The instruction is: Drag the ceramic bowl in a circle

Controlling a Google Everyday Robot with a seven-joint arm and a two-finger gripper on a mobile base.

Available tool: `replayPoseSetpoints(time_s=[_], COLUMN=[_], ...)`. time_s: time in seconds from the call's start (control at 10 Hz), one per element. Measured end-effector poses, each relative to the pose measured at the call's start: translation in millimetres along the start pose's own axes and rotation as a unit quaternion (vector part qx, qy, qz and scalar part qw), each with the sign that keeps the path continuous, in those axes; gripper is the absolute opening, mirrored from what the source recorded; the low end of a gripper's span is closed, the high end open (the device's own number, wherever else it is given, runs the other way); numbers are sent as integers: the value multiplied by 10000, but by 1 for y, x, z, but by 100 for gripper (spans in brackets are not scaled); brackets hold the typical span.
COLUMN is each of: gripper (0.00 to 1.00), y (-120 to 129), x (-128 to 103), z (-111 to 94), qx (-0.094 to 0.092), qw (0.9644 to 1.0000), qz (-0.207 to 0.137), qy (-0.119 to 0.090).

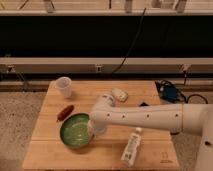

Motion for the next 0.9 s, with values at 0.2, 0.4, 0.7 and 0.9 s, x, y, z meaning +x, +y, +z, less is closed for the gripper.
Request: replayPoseSetpoints(time_s=[0.2, 0.4, 0.7, 0.9], gripper=[0, 0, 0, 0], y=[-1, 0, -2, -2], x=[0, -1, -2, -3], z=[0, -1, -1, -2], qx=[7, 16, 37, 38], qw=[10000, 10000, 9999, 9999], qz=[27, 65, 121, 160], qy=[7, 11, 18, 22])
